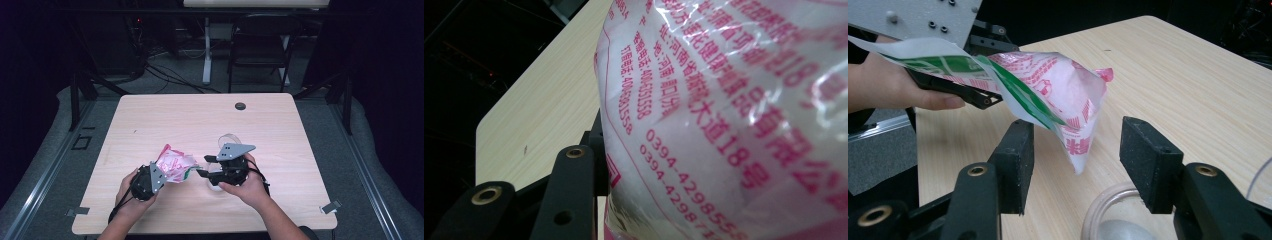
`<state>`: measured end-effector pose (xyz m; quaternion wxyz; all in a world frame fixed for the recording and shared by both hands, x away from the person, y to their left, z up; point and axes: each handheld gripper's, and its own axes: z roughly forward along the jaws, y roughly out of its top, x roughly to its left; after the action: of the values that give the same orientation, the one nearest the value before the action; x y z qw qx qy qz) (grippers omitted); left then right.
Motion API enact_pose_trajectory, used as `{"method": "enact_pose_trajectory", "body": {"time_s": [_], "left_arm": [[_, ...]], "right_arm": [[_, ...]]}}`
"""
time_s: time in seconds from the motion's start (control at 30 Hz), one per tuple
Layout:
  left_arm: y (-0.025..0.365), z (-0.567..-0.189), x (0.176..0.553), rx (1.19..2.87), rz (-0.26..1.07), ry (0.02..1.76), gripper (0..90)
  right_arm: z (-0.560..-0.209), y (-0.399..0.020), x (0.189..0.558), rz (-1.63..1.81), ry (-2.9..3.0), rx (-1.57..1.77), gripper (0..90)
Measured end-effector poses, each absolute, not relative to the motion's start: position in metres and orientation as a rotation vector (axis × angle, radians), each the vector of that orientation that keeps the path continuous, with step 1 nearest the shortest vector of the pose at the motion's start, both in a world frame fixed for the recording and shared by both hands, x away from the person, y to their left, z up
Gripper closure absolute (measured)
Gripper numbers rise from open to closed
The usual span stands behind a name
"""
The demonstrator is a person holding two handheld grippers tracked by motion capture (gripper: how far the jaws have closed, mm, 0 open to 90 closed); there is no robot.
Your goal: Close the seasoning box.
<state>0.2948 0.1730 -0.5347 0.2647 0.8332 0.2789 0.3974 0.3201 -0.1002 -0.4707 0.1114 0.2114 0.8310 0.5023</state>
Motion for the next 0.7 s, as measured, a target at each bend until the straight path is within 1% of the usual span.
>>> {"method": "enact_pose_trajectory", "body": {"time_s": [0.53, 0.6, 0.7], "left_arm": [[0.161, -0.537, 0.29, 2.293, 1.062, 0.684, 63.1], [0.161, -0.538, 0.29, 2.297, 1.065, 0.678, 63.1], [0.16, -0.538, 0.289, 2.295, 1.067, 0.67, 63.1]], "right_arm": [[-0.474, -0.083, 0.309, 1.44, 2.492, 0.495, 49.7], [-0.475, -0.081, 0.309, 1.431, 2.501, 0.481, 51.1], [-0.476, -0.078, 0.307, 1.415, 2.524, 0.461, 56.4]]}}
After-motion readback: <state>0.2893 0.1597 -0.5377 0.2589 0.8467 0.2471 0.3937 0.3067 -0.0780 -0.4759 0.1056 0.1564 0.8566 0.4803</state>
